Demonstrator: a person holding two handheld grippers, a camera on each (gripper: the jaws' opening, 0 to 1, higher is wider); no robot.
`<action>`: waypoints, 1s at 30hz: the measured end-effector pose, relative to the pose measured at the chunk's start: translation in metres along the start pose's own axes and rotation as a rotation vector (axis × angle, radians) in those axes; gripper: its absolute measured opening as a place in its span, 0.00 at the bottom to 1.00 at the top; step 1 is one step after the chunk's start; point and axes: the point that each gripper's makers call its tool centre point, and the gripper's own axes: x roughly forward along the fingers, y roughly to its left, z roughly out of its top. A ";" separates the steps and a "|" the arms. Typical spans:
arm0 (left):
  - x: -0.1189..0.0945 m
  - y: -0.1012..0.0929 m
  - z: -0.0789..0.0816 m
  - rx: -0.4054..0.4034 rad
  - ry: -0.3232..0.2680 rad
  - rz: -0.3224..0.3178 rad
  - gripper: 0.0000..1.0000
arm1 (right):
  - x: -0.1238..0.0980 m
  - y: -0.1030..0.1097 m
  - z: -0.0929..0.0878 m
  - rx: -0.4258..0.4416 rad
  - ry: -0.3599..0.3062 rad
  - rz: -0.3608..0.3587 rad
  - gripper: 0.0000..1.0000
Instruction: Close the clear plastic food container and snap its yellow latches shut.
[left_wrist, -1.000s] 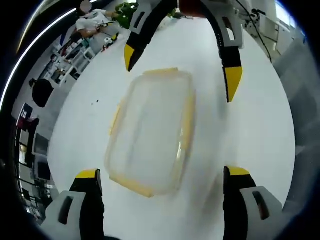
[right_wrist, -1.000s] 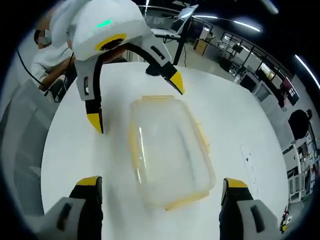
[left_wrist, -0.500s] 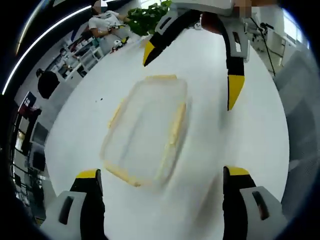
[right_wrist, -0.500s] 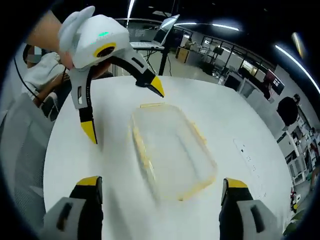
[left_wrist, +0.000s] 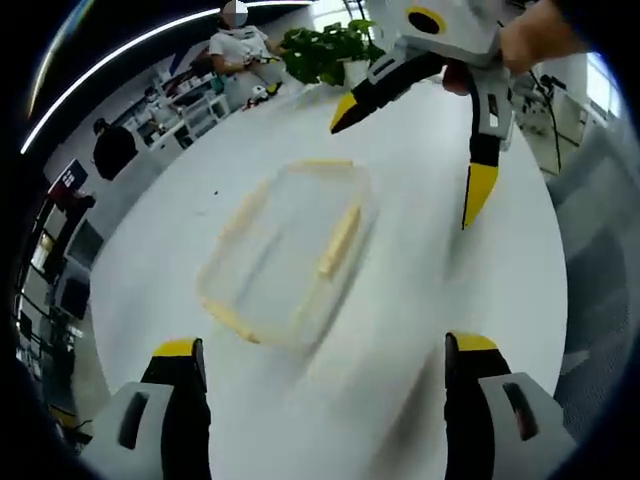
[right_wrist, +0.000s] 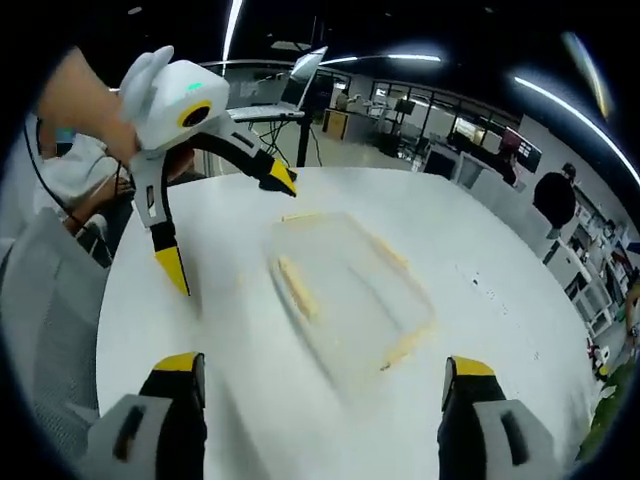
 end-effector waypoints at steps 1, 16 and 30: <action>-0.002 -0.002 -0.001 -0.008 -0.007 0.002 0.97 | -0.002 0.001 0.000 0.011 -0.008 -0.002 0.99; -0.020 -0.026 -0.011 -0.100 -0.076 0.015 0.96 | -0.019 0.014 0.001 0.096 -0.100 -0.055 0.99; -0.037 -0.043 -0.018 -0.162 -0.132 0.026 0.93 | -0.039 0.033 -0.005 0.151 -0.146 -0.074 0.99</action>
